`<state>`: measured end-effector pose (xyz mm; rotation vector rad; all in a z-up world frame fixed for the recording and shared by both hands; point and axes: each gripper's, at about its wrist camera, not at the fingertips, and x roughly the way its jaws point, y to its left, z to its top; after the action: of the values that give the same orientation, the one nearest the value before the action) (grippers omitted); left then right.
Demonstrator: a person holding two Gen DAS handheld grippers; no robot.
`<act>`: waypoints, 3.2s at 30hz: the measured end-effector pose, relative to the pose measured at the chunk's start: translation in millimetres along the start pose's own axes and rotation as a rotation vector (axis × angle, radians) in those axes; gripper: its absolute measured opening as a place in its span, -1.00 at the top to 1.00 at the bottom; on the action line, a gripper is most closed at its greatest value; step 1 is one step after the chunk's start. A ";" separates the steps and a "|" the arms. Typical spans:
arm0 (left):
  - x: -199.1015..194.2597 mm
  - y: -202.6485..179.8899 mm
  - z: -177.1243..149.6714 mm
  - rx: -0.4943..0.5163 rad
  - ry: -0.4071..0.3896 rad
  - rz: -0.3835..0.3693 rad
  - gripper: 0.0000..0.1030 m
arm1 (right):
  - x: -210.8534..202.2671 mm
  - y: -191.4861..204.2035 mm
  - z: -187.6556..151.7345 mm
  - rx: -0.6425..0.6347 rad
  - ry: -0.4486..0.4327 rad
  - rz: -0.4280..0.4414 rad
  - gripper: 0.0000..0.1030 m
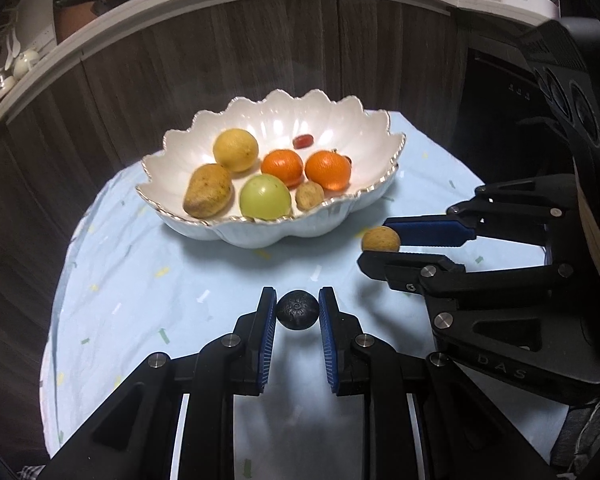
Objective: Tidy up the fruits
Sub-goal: 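Lift both held fruits and carry them over the white bowl, then open both tools to drop the dark fruit and brown fruit into the bowl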
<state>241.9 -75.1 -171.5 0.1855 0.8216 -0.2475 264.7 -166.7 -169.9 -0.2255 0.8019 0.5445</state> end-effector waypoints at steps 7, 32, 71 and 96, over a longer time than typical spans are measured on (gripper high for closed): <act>-10.3 7.6 8.6 -0.033 -0.009 0.017 0.57 | -17.9 4.0 12.0 0.043 -0.044 -0.041 0.53; -36.9 47.0 65.7 -0.120 -0.099 0.089 0.57 | -50.4 4.1 62.6 0.109 -0.132 -0.168 0.53; 66.3 79.0 136.5 -0.137 -0.041 0.098 0.57 | 22.5 -85.4 93.3 0.364 -0.043 -0.352 0.53; 70.0 84.6 129.9 -0.175 0.006 0.110 -0.27 | 28.4 -88.1 89.5 0.387 -0.009 -0.409 -0.20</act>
<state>402.9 -38.0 -131.0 0.0670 0.8319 -0.0705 384.1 -195.1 -130.7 -0.0258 0.8087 0.0008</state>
